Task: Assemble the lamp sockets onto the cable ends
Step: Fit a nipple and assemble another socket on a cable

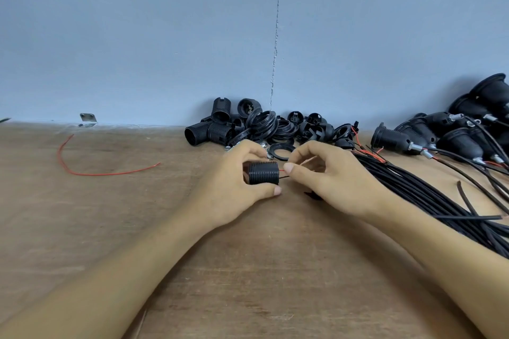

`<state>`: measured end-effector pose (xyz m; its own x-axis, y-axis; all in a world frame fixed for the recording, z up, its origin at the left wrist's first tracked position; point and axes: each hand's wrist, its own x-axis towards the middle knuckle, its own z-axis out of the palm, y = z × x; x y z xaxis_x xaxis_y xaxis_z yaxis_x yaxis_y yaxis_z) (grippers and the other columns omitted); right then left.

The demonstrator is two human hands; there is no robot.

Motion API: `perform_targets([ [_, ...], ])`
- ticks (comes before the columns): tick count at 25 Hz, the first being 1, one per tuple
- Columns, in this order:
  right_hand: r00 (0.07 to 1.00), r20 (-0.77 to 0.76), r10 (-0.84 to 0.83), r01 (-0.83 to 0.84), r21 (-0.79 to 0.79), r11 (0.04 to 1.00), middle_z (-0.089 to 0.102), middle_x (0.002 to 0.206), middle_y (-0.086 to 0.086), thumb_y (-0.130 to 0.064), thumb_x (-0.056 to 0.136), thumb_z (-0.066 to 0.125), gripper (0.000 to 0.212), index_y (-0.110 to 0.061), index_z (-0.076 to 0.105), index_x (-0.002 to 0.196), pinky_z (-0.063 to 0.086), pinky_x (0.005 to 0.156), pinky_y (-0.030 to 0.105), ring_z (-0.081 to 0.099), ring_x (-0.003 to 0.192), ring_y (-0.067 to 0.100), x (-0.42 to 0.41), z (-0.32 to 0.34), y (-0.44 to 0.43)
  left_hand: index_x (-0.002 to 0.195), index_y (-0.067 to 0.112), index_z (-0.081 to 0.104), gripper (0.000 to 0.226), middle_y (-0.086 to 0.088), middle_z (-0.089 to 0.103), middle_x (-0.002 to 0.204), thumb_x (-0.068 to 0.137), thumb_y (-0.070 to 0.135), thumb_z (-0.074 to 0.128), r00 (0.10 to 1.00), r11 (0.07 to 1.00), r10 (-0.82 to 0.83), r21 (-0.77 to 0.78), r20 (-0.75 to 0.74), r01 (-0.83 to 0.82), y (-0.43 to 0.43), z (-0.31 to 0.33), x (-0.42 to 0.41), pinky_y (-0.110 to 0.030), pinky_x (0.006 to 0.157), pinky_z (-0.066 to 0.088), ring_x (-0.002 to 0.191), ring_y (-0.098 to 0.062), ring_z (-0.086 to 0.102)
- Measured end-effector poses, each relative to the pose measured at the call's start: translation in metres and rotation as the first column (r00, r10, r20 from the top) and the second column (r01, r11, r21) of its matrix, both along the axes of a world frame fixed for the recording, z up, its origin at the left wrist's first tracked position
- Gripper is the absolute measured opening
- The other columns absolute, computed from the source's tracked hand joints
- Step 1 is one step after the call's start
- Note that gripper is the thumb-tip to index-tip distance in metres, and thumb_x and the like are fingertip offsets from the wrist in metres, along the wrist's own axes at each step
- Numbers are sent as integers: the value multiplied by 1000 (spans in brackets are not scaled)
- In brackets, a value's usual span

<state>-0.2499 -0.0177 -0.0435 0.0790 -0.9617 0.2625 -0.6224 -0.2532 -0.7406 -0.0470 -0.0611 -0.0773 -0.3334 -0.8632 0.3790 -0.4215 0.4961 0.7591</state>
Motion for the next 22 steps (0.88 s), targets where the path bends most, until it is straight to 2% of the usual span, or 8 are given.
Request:
perform_targets([
  [2, 993, -112, 41, -23, 151, 988, 66, 99, -14, -48, 75, 82, 38, -33, 62, 103, 50, 80, 20, 63, 89, 3, -15, 8, -3, 98, 41, 66, 47, 15, 74, 96, 56, 55, 84, 995, 998, 39, 46, -94, -35, -2, 1, 1, -41, 83, 57, 89, -10, 70],
  [4, 964, -236, 120, -48, 290, 956, 65, 107, -14, -46, 70, 86, 48, -33, 62, 109, 49, 89, 23, 61, 97, 2, -28, 17, -5, 97, 41, 70, 44, 11, 75, 95, 59, 61, 80, 985, 997, 50, 74, -166, -38, -1, 4, 0, -44, 84, 57, 87, -15, 71],
  [7, 948, -224, 227, -149, 318, 936, 73, 101, -7, -36, 81, 81, 27, -28, 72, 105, 51, 90, 33, 66, 90, 9, -36, 25, -6, 100, 41, 73, 41, 10, 76, 88, 64, 60, 78, 961, 990, 30, 142, -273, 9, 1, 8, -3, -32, 65, 52, 67, -12, 67],
  [11, 908, -198, 370, -313, 268, 911, 68, 122, -5, -39, 99, 60, 23, -43, 66, 120, 46, 106, 40, 62, 112, 15, -28, 23, -2, 108, 42, 77, 22, 1, 77, 90, 87, 35, 78, 912, 963, -10, 241, -410, 119, 3, 10, -8, -28, 67, 52, 71, -17, 64],
  [13, 929, -93, 358, -328, 239, 914, 70, 117, -1, -34, 98, 62, 27, -48, 63, 120, 50, 101, 36, 66, 102, 17, -22, 19, -1, 112, 38, 77, 26, -1, 77, 102, 93, 22, 74, 894, 936, -49, 293, -445, 197, 5, 8, -10, -29, 70, 54, 78, -20, 67],
  [16, 962, 81, 259, -270, 209, 940, 73, 89, -1, -25, 89, 74, 27, -25, 68, 115, 55, 84, 29, 71, 80, 19, -19, 11, -2, 120, 26, 71, 37, 0, 77, 110, 84, 25, 80, 878, 909, -30, 352, -477, 222, 5, 5, -13, -29, 74, 57, 85, -18, 70],
  [19, 954, 116, 277, -296, 200, 934, 67, 75, -6, -19, 89, 74, 27, -20, 72, 116, 51, 69, 21, 63, 70, 11, -19, 10, -3, 116, 13, 68, 38, -7, 79, 101, 82, 26, 79, 874, 903, 28, 388, -485, 187, 4, 4, -13, -28, 68, 55, 79, -22, 69],
  [22, 948, 169, 271, -304, 220, 927, 65, 77, -12, -17, 90, 73, 36, -25, 69, 125, 49, 68, 22, 57, 70, 8, -19, 12, -3, 113, 8, 71, 27, -12, 78, 92, 91, 24, 73, 867, 903, 52, 395, -495, 171, 4, 4, -15, -26, 66, 54, 73, -19, 67],
])
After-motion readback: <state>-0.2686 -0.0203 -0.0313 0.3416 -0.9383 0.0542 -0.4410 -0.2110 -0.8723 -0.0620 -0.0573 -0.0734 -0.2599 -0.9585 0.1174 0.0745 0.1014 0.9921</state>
